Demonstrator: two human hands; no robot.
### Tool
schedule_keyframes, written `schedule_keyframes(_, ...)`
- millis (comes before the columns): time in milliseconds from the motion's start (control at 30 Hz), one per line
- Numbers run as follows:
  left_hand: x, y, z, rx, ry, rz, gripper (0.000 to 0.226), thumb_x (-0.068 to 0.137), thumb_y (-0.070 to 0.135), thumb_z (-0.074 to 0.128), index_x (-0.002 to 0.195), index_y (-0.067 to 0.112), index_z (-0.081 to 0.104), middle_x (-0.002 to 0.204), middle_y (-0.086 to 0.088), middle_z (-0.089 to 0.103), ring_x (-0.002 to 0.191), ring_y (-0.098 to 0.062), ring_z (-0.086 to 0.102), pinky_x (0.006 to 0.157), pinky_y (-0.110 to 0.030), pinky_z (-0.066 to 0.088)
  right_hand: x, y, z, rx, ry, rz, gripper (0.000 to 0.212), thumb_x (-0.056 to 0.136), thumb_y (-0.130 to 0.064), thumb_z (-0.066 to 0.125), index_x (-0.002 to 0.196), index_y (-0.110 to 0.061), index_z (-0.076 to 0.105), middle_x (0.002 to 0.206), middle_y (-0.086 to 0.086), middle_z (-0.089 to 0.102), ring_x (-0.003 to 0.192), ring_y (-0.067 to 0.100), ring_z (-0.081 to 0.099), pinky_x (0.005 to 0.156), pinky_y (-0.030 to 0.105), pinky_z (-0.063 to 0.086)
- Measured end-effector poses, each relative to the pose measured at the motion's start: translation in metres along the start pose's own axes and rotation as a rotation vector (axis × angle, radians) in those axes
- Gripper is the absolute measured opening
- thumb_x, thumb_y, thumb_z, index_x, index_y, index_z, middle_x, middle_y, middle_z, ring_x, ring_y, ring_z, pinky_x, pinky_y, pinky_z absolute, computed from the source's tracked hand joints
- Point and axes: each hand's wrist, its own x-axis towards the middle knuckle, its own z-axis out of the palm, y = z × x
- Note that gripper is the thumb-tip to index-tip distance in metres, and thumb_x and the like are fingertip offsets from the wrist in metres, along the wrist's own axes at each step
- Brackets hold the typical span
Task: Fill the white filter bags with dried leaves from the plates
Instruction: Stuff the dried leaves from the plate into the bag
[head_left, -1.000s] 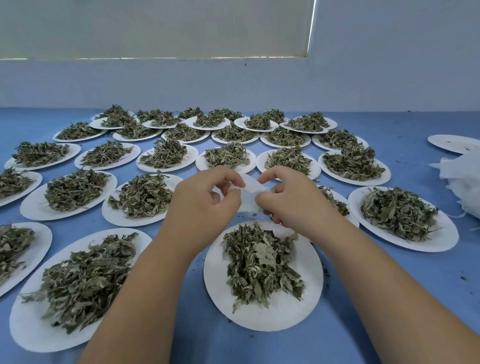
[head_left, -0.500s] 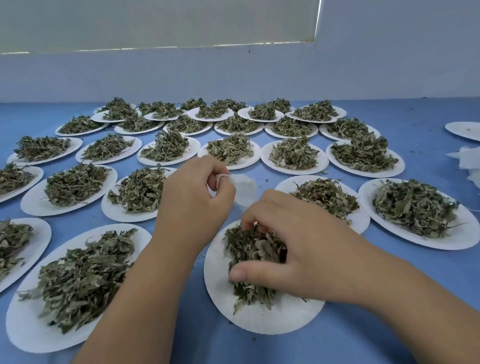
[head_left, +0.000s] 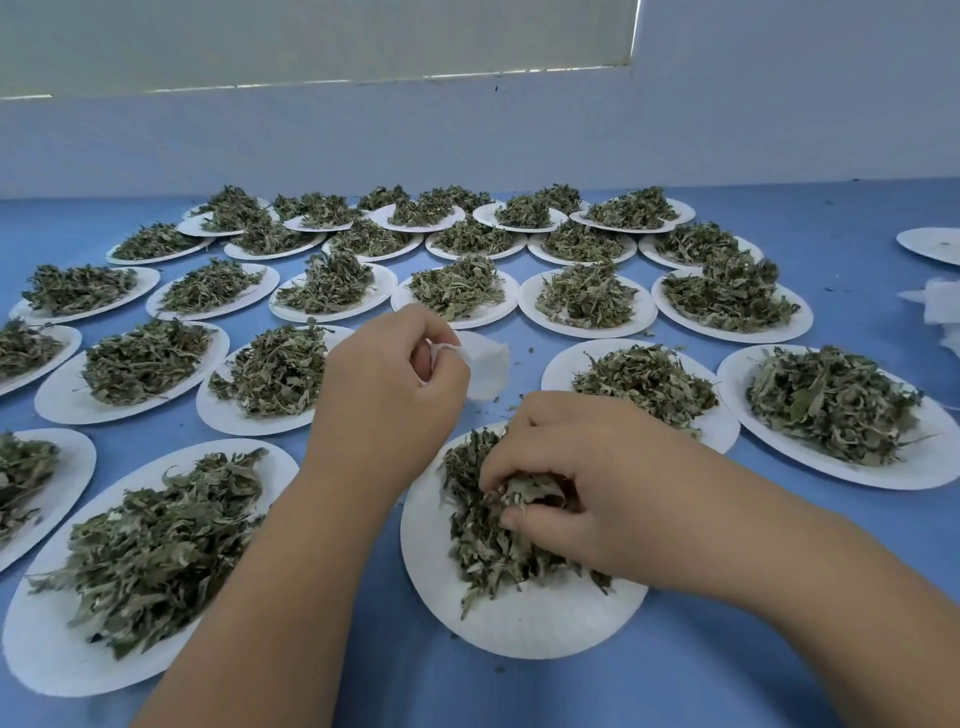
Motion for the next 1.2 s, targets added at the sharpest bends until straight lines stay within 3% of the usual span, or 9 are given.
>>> schedule_keyframes(233, 0.001, -0.002, 0.0, 0.001, -0.009, 0.006, 0.014, 0.085, 0.012, 0.057, 0.075, 0.021, 0.061, 0.059, -0.008, 0.051, 0.054, -0.009, 0.039, 0.051, -0.019, 0.032, 0.003, 0.01, -0.007, 0.219, 0.062, 0.059, 0.014, 0.08, -0.026, 0.072, 0.09, -0.037, 0.071, 0.082, -0.02, 0.062, 0.081, 0.0, 0.057, 0.069, 0.013, 0.043)
schedule_keyframes(300, 0.001, -0.002, 0.0, 0.002, -0.023, 0.018, 0.012, 0.084, 0.012, 0.059, 0.077, 0.02, 0.063, 0.059, -0.006, 0.052, 0.054, -0.009, 0.04, 0.051, -0.021, 0.034, 0.002, 0.014, -0.012, 0.362, 0.094, 0.085, 0.015, 0.079, -0.025, 0.073, 0.089, -0.036, 0.071, 0.083, -0.018, 0.065, 0.077, 0.006, 0.061, 0.068, 0.02, 0.049)
schedule_keyframes(400, 0.001, -0.001, 0.001, -0.007, -0.045, 0.05, 0.011, 0.085, 0.012, 0.061, 0.079, 0.02, 0.064, 0.058, -0.004, 0.053, 0.057, -0.011, 0.044, 0.052, -0.021, 0.035, 0.004, 0.017, -0.021, 0.521, 0.129, 0.094, 0.014, 0.08, -0.024, 0.074, 0.09, -0.033, 0.072, 0.082, -0.005, 0.068, 0.077, 0.023, 0.063, 0.072, 0.045, 0.053)
schedule_keyframes(500, 0.0, 0.0, 0.003, 0.012, -0.073, 0.08, 0.01, 0.084, 0.012, 0.063, 0.08, 0.02, 0.066, 0.059, -0.003, 0.055, 0.061, -0.011, 0.046, 0.056, -0.021, 0.036, 0.008, 0.018, -0.027, 0.597, 0.229, 0.107, 0.014, 0.08, -0.017, 0.075, 0.088, -0.028, 0.073, 0.072, -0.003, 0.067, 0.068, 0.031, 0.06, 0.064, 0.041, 0.053)
schedule_keyframes(633, 0.0, 0.0, 0.005, -0.008, -0.097, 0.072, 0.009, 0.083, 0.012, 0.064, 0.081, 0.019, 0.069, 0.058, 0.0, 0.056, 0.056, -0.005, 0.047, 0.053, -0.014, 0.035, 0.02, 0.015, -0.022, 0.498, 0.308, 0.195, 0.013, 0.079, -0.019, 0.074, 0.084, -0.03, 0.07, 0.072, -0.008, 0.066, 0.066, 0.02, 0.062, 0.064, 0.036, 0.055)
schedule_keyframes(800, 0.0, 0.004, 0.005, -0.065, -0.094, 0.022, 0.011, 0.082, 0.013, 0.065, 0.076, 0.02, 0.071, 0.057, 0.002, 0.058, 0.053, -0.001, 0.047, 0.052, -0.009, 0.035, 0.028, 0.011, -0.008, 0.196, 0.418, 0.292, 0.017, 0.078, -0.027, 0.073, 0.077, -0.033, 0.056, 0.073, -0.015, 0.058, 0.071, -0.002, 0.054, 0.06, 0.009, 0.041)
schedule_keyframes(900, -0.001, 0.006, 0.005, -0.101, -0.106, -0.003, 0.011, 0.083, 0.015, 0.065, 0.078, 0.021, 0.072, 0.058, 0.005, 0.058, 0.051, -0.001, 0.047, 0.052, -0.01, 0.036, 0.029, 0.01, -0.004, 0.059, 0.441, 0.289, 0.011, 0.081, -0.028, 0.072, 0.078, -0.03, 0.061, 0.072, -0.015, 0.057, 0.072, 0.002, 0.053, 0.059, 0.011, 0.04)
schedule_keyframes(1000, -0.002, 0.008, 0.005, -0.145, -0.121, -0.018, 0.015, 0.084, 0.014, 0.065, 0.076, 0.025, 0.071, 0.063, 0.007, 0.059, 0.049, -0.003, 0.045, 0.05, -0.011, 0.035, 0.031, 0.01, -0.001, -0.076, 0.417, 0.272, 0.008, 0.083, -0.029, 0.069, 0.089, -0.024, 0.069, 0.085, -0.009, 0.054, 0.072, 0.006, 0.049, 0.066, 0.021, 0.039)
schedule_keyframes(1200, -0.002, 0.01, 0.005, -0.16, -0.13, -0.035, 0.017, 0.083, 0.015, 0.065, 0.074, 0.029, 0.07, 0.066, 0.009, 0.061, 0.049, -0.003, 0.045, 0.048, -0.013, 0.035, 0.029, 0.009, 0.001, 0.097, 0.506, 0.26, 0.02, 0.079, -0.026, 0.075, 0.081, -0.033, 0.057, 0.081, -0.015, 0.054, 0.071, 0.001, 0.057, 0.06, 0.013, 0.046)
